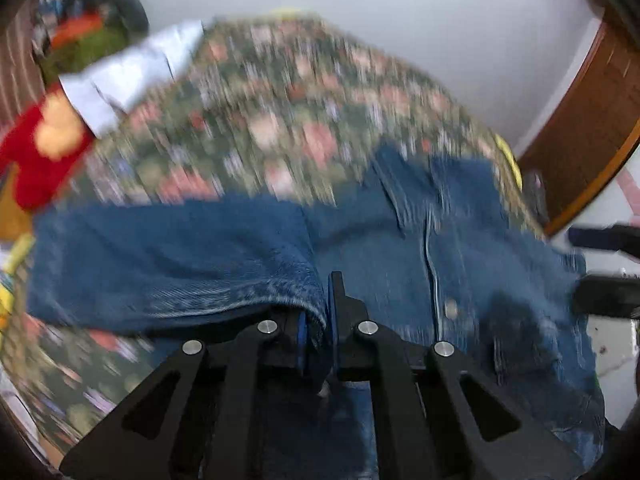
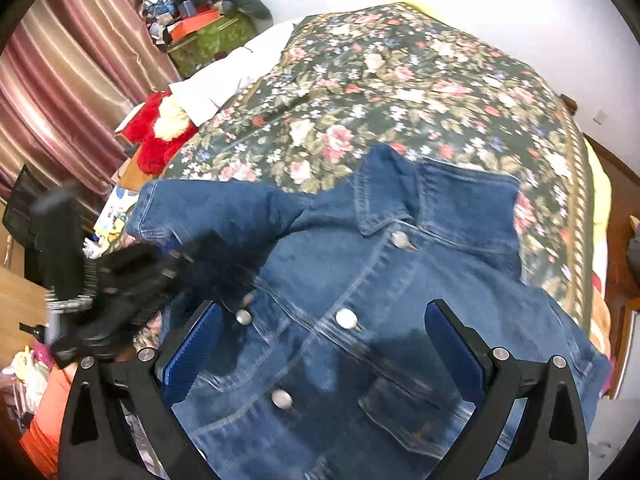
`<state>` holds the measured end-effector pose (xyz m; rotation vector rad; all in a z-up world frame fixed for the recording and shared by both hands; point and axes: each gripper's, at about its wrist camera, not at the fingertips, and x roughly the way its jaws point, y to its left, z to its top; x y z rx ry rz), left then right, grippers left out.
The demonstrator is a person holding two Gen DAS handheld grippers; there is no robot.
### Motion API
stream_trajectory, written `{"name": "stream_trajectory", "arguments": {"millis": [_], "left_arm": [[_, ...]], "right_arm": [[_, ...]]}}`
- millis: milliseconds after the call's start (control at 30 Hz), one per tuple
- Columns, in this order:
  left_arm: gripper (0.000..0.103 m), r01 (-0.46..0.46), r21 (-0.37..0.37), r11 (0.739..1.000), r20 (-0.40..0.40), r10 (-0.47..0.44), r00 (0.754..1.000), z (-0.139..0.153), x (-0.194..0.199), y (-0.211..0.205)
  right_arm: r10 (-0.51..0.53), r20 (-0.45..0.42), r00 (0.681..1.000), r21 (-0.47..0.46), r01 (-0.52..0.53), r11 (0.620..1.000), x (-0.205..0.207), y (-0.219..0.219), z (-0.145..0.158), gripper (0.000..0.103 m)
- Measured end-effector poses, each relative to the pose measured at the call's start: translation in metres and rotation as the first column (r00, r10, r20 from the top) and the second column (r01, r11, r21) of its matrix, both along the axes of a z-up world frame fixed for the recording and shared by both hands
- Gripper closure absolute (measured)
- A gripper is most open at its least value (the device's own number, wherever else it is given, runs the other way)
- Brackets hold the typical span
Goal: Fold large clothes
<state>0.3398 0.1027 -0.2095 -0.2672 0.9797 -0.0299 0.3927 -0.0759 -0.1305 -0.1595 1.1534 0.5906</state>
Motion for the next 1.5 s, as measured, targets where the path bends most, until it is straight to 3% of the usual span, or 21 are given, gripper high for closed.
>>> {"name": "stream_trajectory", "arguments": {"millis": [100, 233, 367, 467, 600, 733, 1067, 1300, 1367, 1467, 1500], "left_arm": [[0.094, 0.024, -0.034, 0.999, -0.086, -0.027, 0.996, -0.024, -0.005, -0.008], [0.087, 0.041, -0.046, 0.998, -0.116, -0.046, 0.992, -0.022, -0.022, -0.001], [0.071, 0.011, -0.076, 0.997, -0.041, -0.014, 0.999, 0.014, -0.043, 0.033], [0.052, -0.062, -0.011, 0.998, 0.051, 0.063, 0.997, 0.043, -0.067, 0.062], [0.048, -0.189, 0.074, 0.979, 0.144, 0.177, 0.974, 0.070, -0.095, 0.107], [0.044, -0.278, 0.137, 0.951, 0.174, 0.253, 0.952, 0.079, -0.116, 0.147], [0.043, -0.346, 0.160, 0.925, 0.120, 0.329, 0.937, 0.043, -0.142, 0.202], [0.043, -0.356, 0.146, 0.923, 0.054, 0.352, 0.934, 0.007, -0.132, 0.212], [0.043, -0.346, 0.138, 0.928, 0.037, 0.344, 0.938, 0.001, -0.129, 0.212], [0.043, -0.338, 0.152, 0.929, 0.020, 0.339, 0.940, -0.005, -0.126, 0.209], [0.043, -0.334, 0.158, 0.929, 0.017, 0.336, 0.942, -0.006, -0.125, 0.207]], "right_arm": [[0.008, 0.001, 1.000, -0.016, -0.008, 1.000, -0.004, -0.006, -0.009, 0.002], [0.033, -0.002, 0.999, -0.015, -0.033, 0.999, -0.011, 0.000, -0.009, 0.002], [0.065, 0.007, 0.998, -0.012, -0.065, 0.998, -0.015, 0.022, -0.007, 0.002], [0.092, 0.000, 0.996, -0.002, -0.092, 0.996, -0.017, 0.050, -0.006, 0.002], [0.147, -0.027, 0.989, 0.022, -0.146, 0.989, -0.021, 0.099, -0.009, 0.002], [0.228, -0.022, 0.973, 0.002, -0.228, 0.974, -0.029, 0.157, -0.019, 0.002], [0.354, -0.088, 0.931, -0.132, -0.363, 0.922, -0.028, 0.276, -0.096, 0.002], [0.368, -0.103, 0.924, -0.185, -0.381, 0.906, -0.019, 0.303, -0.140, 0.003], [0.381, -0.072, 0.922, -0.177, -0.388, 0.905, -0.023, 0.305, -0.143, 0.007], [0.421, -0.045, 0.906, -0.110, -0.423, 0.899, -0.025, 0.307, -0.140, 0.033], [0.403, -0.047, 0.914, -0.077, -0.406, 0.911, -0.022, 0.305, -0.138, 0.037]]}}
